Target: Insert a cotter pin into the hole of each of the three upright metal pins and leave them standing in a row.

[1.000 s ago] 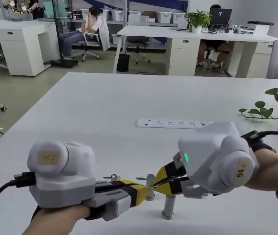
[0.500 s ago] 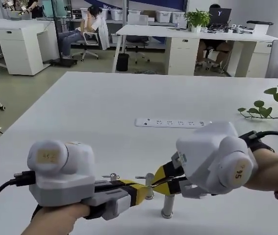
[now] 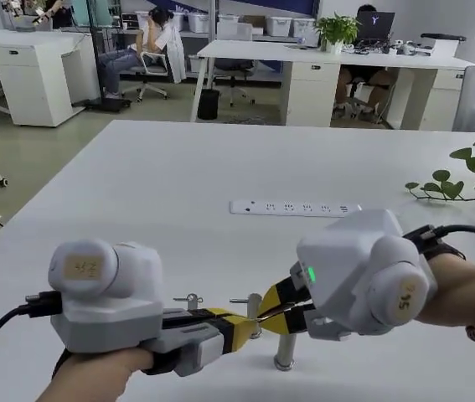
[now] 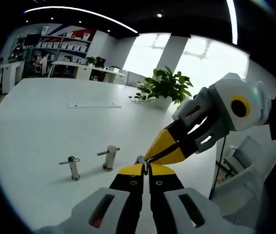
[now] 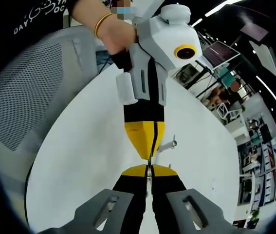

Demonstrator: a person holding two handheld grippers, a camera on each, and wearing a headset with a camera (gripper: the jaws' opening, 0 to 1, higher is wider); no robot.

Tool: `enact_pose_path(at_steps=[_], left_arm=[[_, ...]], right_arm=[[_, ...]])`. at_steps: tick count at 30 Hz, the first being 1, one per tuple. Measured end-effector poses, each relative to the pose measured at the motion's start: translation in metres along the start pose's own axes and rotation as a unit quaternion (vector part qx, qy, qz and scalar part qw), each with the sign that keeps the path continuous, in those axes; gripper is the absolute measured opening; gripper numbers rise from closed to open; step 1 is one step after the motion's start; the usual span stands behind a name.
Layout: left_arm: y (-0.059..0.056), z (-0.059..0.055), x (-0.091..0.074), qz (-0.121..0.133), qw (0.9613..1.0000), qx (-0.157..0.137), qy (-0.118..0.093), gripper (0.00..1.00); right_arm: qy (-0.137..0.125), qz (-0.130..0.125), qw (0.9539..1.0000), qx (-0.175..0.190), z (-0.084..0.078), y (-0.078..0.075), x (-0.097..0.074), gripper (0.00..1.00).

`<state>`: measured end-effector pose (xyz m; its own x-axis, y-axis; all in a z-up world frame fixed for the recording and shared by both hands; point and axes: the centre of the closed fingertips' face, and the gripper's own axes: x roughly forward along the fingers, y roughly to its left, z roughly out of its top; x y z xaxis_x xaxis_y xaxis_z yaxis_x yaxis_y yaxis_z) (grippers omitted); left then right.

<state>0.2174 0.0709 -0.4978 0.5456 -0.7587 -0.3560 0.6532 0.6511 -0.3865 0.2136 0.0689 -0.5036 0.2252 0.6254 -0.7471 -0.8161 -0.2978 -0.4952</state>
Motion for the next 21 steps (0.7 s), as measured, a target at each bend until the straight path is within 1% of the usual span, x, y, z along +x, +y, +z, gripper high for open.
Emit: enact_pose_path(at_steps=[2,5,8,11,13,16,18,20,21], left_arm=[[0.0,0.0001,0.0,-0.001,1.0,0.0,-0.001,0.0],[-0.0009,0.0006,-0.0005,-0.002,0.9999,0.012,0.0,0.0],[-0.0017,0.0008,-0.0008,-0.002,0.9999,0.016,-0.001,0.0],[-0.0015,0.0004,-0.0008,-0.003,0.9997,0.024,0.0,0.0],[-0.0025,-0.0002,-0.0012,-0.003,0.9995,0.032,0.001,0.0],[-0.0024,-0.0016,-0.0017,-0.003,0.9992,0.041,0.004,0.0],[-0.0019,-0.0026,-0.0022,-0.002,0.9988,0.049,0.005,0.0],[-0.0017,-0.004,-0.0032,-0.001,0.9982,0.06,0.006,0.0],[-0.0018,-0.0046,-0.0036,-0.001,0.998,0.063,0.006,0.0]], right_arm=[[-0.002,0.0,1.0,0.008,-0.0002,-0.0001,0.0002,0.0],[-0.007,-0.002,0.9998,0.019,0.0,-0.0003,0.0,0.0],[-0.012,-0.003,0.9994,0.034,-0.0002,-0.0007,-0.0005,0.0],[-0.019,-0.003,0.9983,0.055,-0.0012,-0.0011,-0.0008,0.0],[-0.024,-0.007,0.9974,0.068,-0.0018,-0.0027,-0.0015,0.0],[-0.028,-0.006,0.9953,0.093,-0.0042,-0.003,-0.0024,0.03],[-0.031,0.0,0.9927,0.117,-0.0063,-0.0015,-0.0032,0.05],[-0.04,0.005,0.989,0.142,-0.0066,-0.0004,-0.0042,0.06],[-0.045,0.004,0.9863,0.159,-0.0075,-0.0014,-0.0051,0.07]])
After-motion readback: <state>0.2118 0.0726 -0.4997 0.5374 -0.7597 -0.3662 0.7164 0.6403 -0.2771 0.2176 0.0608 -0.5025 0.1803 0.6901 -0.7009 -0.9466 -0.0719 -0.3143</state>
